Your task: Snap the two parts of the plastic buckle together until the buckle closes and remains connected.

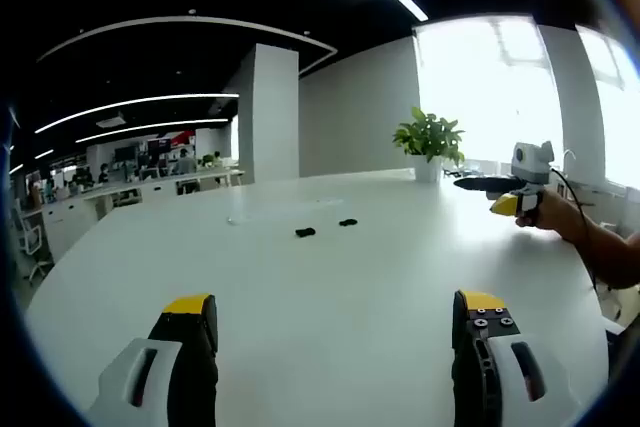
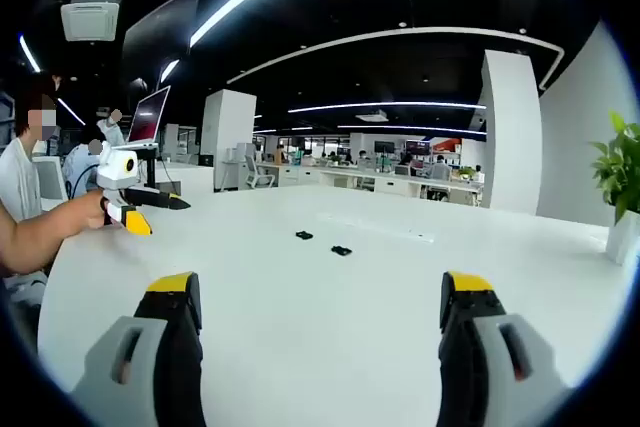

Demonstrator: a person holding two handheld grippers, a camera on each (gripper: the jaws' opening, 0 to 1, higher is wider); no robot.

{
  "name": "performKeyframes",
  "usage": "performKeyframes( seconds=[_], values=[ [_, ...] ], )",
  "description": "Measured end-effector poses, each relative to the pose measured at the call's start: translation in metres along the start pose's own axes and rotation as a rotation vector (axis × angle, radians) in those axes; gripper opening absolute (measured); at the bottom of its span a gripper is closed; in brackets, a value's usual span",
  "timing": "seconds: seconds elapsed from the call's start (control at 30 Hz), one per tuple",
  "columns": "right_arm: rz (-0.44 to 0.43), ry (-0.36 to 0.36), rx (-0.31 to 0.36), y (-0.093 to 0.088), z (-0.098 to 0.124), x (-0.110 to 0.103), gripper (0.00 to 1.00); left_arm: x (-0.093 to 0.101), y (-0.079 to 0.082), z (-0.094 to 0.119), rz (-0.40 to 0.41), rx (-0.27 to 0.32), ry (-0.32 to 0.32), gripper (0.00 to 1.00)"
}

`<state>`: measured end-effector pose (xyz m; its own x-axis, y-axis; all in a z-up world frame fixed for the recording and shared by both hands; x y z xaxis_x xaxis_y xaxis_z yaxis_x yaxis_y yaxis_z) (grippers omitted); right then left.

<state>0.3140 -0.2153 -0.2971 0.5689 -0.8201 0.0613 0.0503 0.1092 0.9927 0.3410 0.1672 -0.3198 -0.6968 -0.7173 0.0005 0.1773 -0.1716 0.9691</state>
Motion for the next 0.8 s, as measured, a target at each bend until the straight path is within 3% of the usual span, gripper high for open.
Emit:
performKeyframes(
  seconds=[0.1, 0.17, 0.27, 0.53, 0.6, 0.67, 0.8],
  values=[
    [-0.003, 0.003, 0.015, 0.002, 0.001, 0.001, 1.0, 0.0, 0.002, 0.001, -0.02, 0.006, 0.019, 0.99],
    [0.007, 0.003, 0.0, 0.0, 0.001, -0.001, 1.0, -0.001, 0.007, 0.002, -0.076, 0.039, 0.059, 0.99],
    [0.022, 0.002, -0.014, -0.001, 0.001, -0.001, 1.0, 0.002, 0.005, 0.001, -0.022, 0.031, 0.018, 0.99],
    [0.021, 0.021, -0.003, 0.0, -0.001, -0.001, 1.0, 0.004, 0.004, -0.002, -0.041, 0.014, 0.009, 0.99],
    [0.01, 0.032, -0.007, 0.0, -0.003, -0.001, 1.0, 0.008, 0.009, -0.002, 0.037, 0.049, -0.05, 0.99],
    [0.002, 0.037, -0.018, -0.001, -0.004, -0.001, 0.99, 0.007, 0.016, -0.002, 0.077, 0.076, -0.067, 0.99],
    [-0.015, 0.032, 0.007, 0.007, -0.003, 0.001, 0.97, 0.002, 0.024, -0.007, 0.051, 0.066, -0.052, 0.98]
  ],
)
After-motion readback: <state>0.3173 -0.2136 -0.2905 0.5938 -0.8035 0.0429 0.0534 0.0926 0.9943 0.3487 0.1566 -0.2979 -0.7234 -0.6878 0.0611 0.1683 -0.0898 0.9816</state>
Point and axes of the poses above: the point that each gripper's makers call its tool centre point, and the gripper's own axes: z roughly backward along the fingers, x roughly to its right, y roughly out of its top, the point moved 9 cm from there along z, roughly backward along the fingers, and after that the axes turned 3 degrees about -z, right-handed, at the moved point
